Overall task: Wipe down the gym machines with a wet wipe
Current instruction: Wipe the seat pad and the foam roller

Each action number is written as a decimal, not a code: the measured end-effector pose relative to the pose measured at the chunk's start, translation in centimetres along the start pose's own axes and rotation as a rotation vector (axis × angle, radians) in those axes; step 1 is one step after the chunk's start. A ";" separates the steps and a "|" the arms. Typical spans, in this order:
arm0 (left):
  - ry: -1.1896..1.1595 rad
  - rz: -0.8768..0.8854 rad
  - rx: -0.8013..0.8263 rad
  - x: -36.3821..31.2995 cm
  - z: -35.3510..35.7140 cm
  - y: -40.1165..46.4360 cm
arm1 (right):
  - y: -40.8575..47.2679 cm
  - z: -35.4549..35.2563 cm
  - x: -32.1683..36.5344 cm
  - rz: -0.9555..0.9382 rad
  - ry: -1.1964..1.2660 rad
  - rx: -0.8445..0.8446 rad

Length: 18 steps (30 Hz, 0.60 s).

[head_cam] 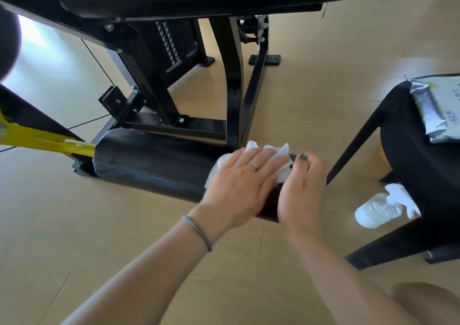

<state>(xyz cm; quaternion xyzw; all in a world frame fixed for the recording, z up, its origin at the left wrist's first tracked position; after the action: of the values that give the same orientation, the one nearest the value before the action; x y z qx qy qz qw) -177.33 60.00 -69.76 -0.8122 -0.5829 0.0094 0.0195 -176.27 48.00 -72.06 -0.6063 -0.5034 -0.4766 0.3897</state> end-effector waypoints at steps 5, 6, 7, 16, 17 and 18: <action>-0.086 -0.410 -0.077 16.0 -0.4 -4.2 | 0.4 2.5 0.2 -0.039 -0.302 0.188; -0.116 -0.501 -0.071 19.0 -0.1 -5.5 | -0.4 2.5 0.1 -0.064 -0.330 0.205; -0.157 -0.585 -0.077 21.2 0.0 -6.5 | -1.2 2.4 0.0 -0.094 -0.357 0.207; -0.056 -0.080 -0.037 0.3 0.7 -1.3 | 0.1 1.4 0.1 -0.041 -0.233 0.043; -0.112 -0.046 -0.033 0.0 0.3 -1.3 | 0.6 1.6 -0.1 -0.021 -0.228 0.053; -0.119 -0.039 -0.046 1.3 -0.1 -1.6 | 0.7 1.7 -0.2 -0.024 -0.230 0.066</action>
<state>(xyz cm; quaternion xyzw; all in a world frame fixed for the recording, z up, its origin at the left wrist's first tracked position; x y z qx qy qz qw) -178.37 61.76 -69.57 -0.7989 -0.5989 0.0439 -0.0335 -175.27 49.48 -72.65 -0.6378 -0.5674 -0.3917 0.3432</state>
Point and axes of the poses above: each hand's wrist, its own y-axis towards the middle knuckle, its own z-axis out of the palm, x = y × z, the point moved 10 cm from there along y, towards the middle knuckle, and after that the axes turned 7 degrees about x, right-handed, at the moved point
